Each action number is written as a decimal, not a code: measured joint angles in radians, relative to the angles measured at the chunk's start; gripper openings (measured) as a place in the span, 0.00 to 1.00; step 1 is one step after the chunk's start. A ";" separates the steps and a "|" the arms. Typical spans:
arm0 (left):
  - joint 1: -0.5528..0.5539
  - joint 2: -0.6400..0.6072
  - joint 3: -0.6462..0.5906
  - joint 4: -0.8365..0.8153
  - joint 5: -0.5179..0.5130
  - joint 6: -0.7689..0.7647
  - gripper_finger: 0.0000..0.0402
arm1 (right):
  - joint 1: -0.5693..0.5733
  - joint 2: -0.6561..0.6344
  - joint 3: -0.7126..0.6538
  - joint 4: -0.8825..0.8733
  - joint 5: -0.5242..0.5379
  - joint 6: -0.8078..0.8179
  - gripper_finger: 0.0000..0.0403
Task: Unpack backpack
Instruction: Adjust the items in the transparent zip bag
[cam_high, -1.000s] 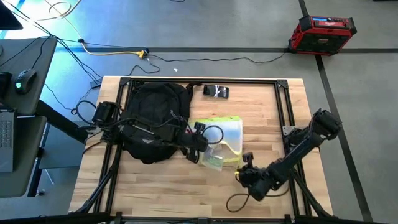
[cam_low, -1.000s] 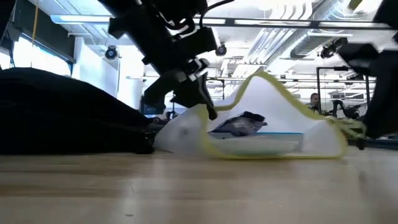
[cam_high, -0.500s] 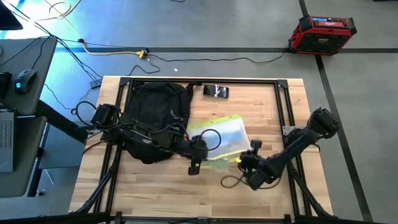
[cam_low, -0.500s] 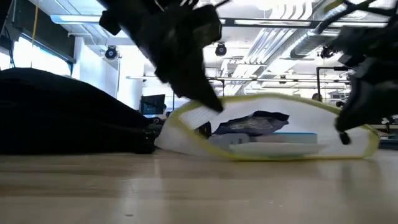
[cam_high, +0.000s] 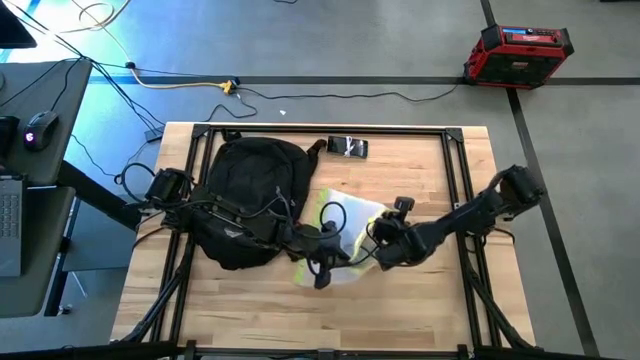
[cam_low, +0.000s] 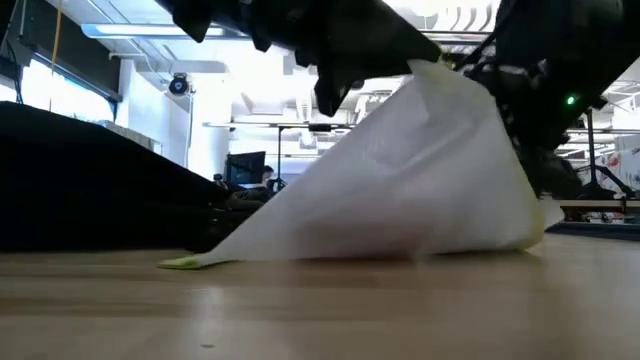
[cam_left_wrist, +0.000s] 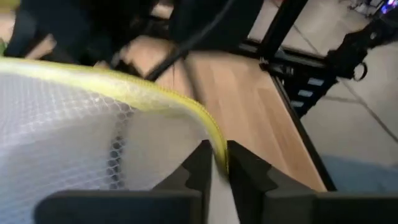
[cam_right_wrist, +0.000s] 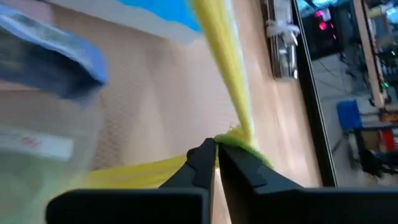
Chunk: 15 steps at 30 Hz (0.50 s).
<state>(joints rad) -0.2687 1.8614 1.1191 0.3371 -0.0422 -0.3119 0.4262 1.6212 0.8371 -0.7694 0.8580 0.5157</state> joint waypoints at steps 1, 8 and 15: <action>0.000 0.000 0.000 -0.010 0.000 0.000 0.11 | 0.008 -0.018 0.000 0.003 -0.001 -0.001 0.05; 0.000 -0.008 0.000 -0.061 0.068 0.000 0.33 | 0.098 -0.191 0.000 0.003 0.003 0.074 0.28; 0.000 -0.087 0.001 -0.198 0.060 -0.001 0.40 | 0.200 -0.285 0.000 0.027 -0.172 0.214 0.44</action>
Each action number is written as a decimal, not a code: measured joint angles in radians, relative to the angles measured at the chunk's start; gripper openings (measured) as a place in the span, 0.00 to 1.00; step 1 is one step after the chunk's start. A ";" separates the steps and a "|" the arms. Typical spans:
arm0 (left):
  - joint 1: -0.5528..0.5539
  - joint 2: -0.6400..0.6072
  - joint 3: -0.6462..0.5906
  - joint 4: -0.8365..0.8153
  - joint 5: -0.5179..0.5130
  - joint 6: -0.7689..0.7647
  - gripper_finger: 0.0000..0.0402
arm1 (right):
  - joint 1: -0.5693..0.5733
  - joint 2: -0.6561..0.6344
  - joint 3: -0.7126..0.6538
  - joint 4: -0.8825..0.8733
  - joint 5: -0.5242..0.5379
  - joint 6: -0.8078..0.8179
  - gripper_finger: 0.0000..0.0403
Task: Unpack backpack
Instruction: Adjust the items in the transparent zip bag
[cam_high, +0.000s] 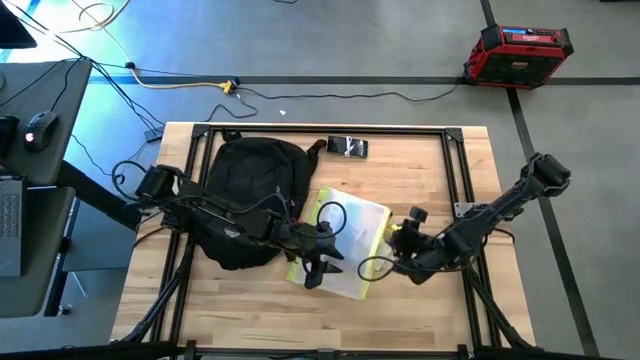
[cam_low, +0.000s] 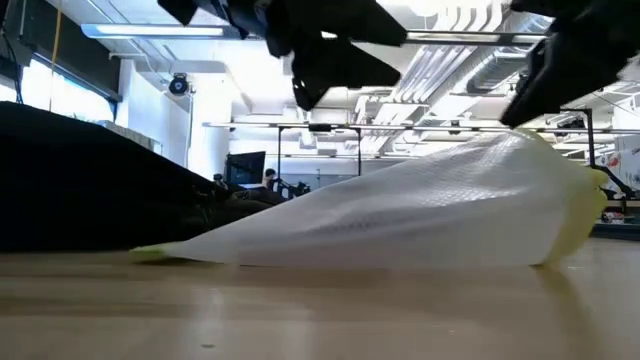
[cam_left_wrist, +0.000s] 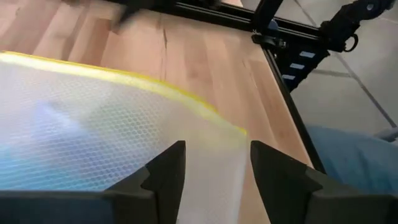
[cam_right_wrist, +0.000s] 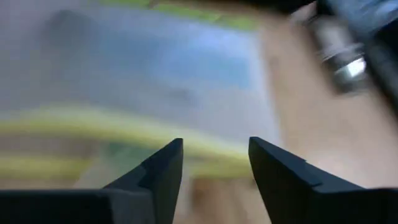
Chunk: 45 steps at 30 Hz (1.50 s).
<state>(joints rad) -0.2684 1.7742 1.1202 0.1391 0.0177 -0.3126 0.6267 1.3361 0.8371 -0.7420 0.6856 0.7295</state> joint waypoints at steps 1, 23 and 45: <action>0.000 -0.014 0.000 -0.020 0.000 0.001 0.40 | 0.012 0.002 0.000 0.005 -0.048 0.002 0.45; 0.144 0.128 0.005 -0.332 -0.055 0.058 0.33 | -0.183 0.376 0.002 0.223 -0.250 -0.314 0.33; -0.014 0.233 0.000 0.017 -0.057 -0.230 0.33 | -0.252 0.159 -0.001 0.320 -0.193 -0.636 0.31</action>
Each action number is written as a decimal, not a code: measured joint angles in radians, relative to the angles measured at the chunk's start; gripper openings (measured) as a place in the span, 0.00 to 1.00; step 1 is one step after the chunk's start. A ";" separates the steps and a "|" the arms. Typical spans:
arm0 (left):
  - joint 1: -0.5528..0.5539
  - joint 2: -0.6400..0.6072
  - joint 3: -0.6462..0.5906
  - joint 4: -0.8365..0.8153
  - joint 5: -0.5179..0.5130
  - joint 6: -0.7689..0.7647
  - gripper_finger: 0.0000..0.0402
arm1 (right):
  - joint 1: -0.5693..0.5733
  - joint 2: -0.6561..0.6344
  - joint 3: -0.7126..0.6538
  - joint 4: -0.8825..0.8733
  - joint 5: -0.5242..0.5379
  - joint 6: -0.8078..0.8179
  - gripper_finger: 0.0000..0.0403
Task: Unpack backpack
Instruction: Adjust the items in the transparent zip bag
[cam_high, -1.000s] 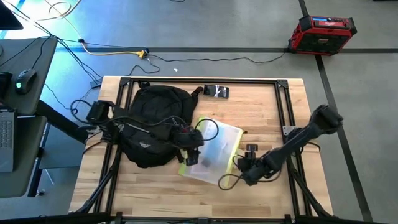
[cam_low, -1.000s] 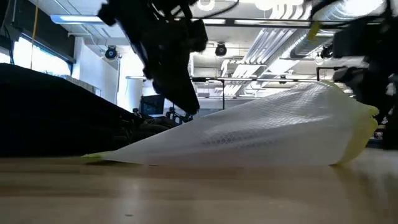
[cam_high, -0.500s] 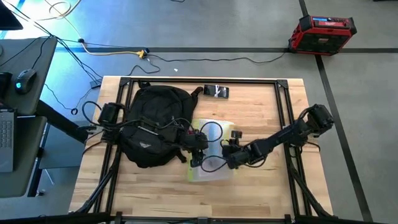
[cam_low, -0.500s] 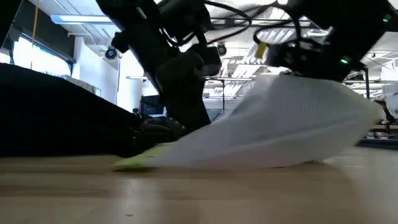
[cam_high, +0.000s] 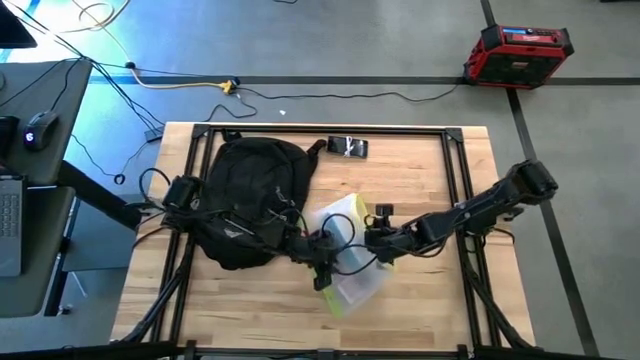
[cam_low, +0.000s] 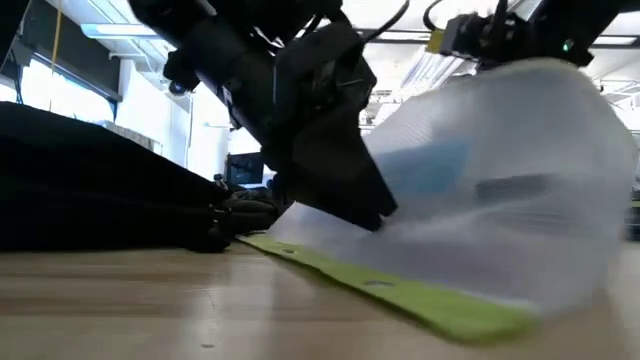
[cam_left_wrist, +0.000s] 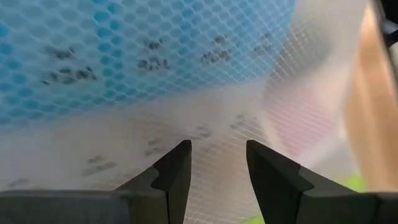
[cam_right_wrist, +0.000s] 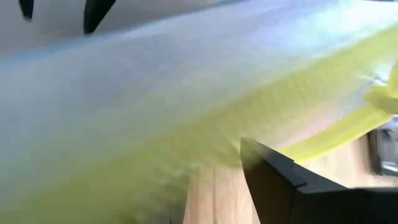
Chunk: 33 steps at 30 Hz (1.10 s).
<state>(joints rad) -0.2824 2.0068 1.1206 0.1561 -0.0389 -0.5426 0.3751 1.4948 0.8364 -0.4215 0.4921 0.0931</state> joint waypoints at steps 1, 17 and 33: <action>-0.012 0.010 0.000 0.026 0.001 -0.028 0.33 | -0.001 -0.007 0.000 -0.004 -0.020 -0.008 0.31; -0.125 -0.043 0.043 0.074 0.113 -0.101 0.33 | 0.000 -0.010 0.001 -0.126 -0.179 0.085 0.31; 0.174 -0.167 0.132 -0.293 0.015 0.249 0.33 | 0.085 -0.066 0.000 -0.529 -0.014 0.614 0.31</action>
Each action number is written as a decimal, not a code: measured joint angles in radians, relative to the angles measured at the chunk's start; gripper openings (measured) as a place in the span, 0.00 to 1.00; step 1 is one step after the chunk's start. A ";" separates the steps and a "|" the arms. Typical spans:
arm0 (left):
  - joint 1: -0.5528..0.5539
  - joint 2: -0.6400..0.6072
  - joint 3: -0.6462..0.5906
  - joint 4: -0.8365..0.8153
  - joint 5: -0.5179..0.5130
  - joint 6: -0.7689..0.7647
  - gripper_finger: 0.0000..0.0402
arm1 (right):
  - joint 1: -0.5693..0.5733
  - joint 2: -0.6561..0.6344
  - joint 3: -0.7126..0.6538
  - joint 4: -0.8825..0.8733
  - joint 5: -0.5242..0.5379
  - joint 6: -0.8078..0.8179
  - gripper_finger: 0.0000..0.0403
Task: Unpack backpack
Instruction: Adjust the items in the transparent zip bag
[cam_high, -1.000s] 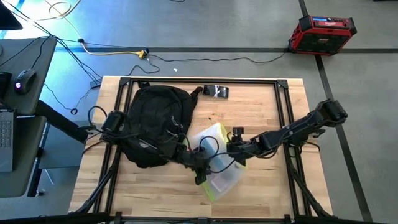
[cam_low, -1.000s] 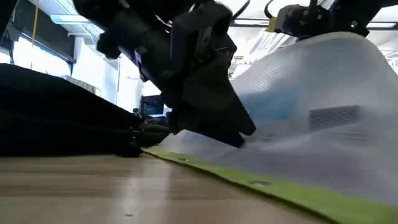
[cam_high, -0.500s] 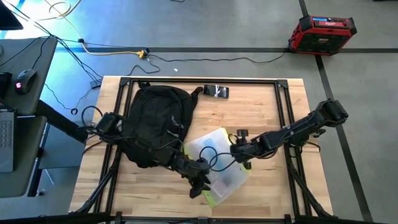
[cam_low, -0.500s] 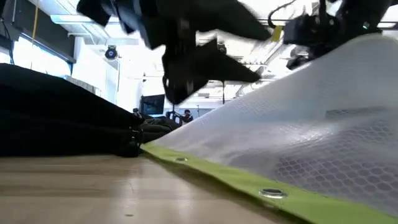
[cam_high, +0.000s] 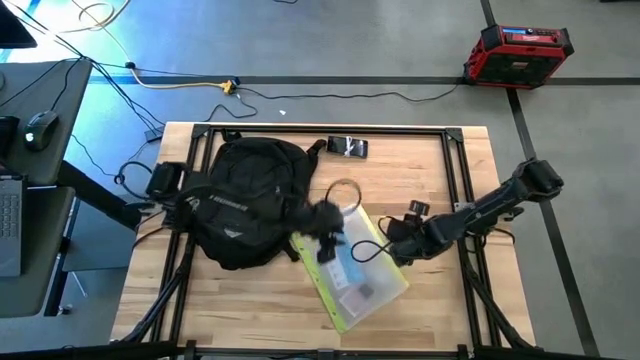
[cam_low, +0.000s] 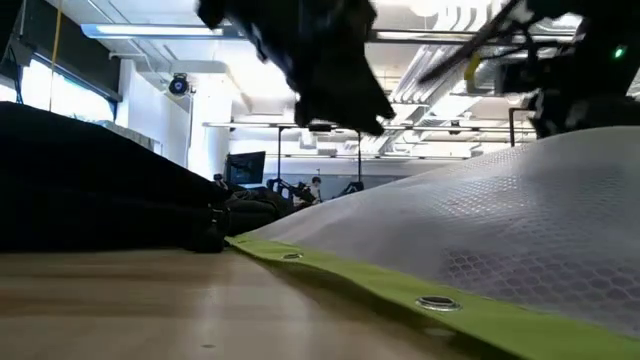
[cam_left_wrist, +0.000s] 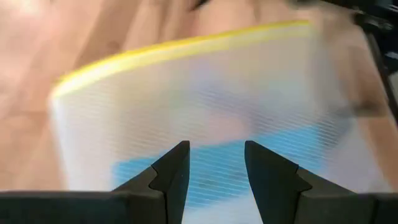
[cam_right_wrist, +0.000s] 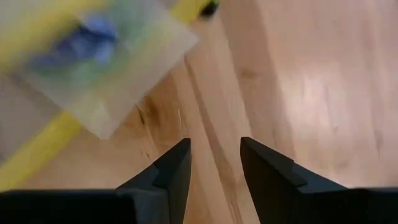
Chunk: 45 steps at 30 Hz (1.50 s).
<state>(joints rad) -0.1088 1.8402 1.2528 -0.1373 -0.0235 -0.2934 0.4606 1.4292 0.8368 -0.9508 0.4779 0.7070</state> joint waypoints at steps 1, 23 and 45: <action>0.033 0.008 -0.002 0.003 0.033 0.007 0.33 | 0.025 -0.021 0.000 -0.001 0.028 0.024 0.31; 0.242 0.251 -0.006 0.132 0.124 0.008 0.33 | 0.084 0.014 -0.214 0.582 0.066 0.354 0.31; 0.231 0.253 -0.006 0.115 0.100 0.027 0.33 | 0.021 -0.086 -0.164 0.444 0.197 0.340 0.31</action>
<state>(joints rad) 0.1226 2.0930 1.2469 -0.0227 0.0763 -0.2665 0.4818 1.3435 0.6723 -0.5067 0.6747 1.0469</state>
